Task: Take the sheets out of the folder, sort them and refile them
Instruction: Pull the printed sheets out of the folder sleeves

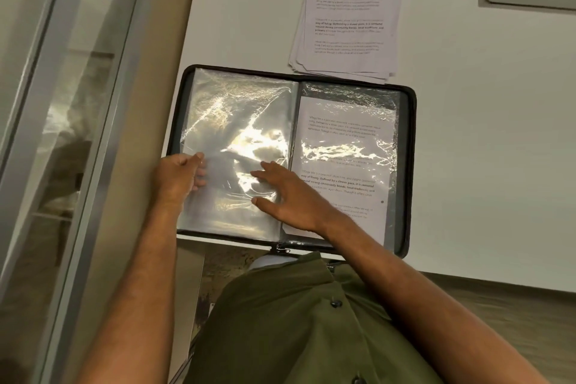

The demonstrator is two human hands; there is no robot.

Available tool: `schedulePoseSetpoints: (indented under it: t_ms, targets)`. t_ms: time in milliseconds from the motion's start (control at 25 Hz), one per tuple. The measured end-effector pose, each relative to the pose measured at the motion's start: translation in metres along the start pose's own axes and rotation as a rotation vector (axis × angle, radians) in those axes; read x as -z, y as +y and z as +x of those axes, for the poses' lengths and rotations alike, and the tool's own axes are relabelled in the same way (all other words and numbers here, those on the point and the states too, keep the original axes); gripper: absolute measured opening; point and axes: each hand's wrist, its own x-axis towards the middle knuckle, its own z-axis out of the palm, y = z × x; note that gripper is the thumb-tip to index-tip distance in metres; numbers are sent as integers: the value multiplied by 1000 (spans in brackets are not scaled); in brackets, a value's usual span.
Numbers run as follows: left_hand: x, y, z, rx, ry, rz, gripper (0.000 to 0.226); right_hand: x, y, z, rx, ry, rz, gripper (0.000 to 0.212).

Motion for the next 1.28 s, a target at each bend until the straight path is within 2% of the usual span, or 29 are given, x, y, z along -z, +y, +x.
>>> schedulePoseSetpoints:
  t_ms: [280, 440, 520, 600, 640, 760, 960, 1120, 1280]
  targets:
    - [-6, 1, 2, -30, 107, 160, 32, 15, 34, -10, 25, 219, -51, 65]
    - [-13, 12, -10, -116, 228, 338, 21, 29, 54, -13, -11, 346, -131, 64]
    - [-22, 14, -17, -181, 325, 465, 51, 44, 69, -15, -67, 426, -145, 65]
    - [-36, 18, -23, -310, 367, 657, 62, 62, 83, -16, -127, 506, -162, 65]
    - [-45, 23, -27, -384, 322, 718, 58, 73, 90, -16, -158, 550, -172, 66]
    - [-81, 28, -35, -575, 50, 759, 40, 104, 115, -16, -241, 653, -255, 71]
    - [-138, 43, -51, -855, -202, 805, 51, 133, 135, -12, -329, 673, -311, 80]
    - [-158, 60, -44, -926, -281, 778, 51, 130, 138, -6, -313, 780, -386, 81]
    - [-165, 86, -23, -927, -296, 774, 51, 121, 138, -2, -320, 843, -416, 63]
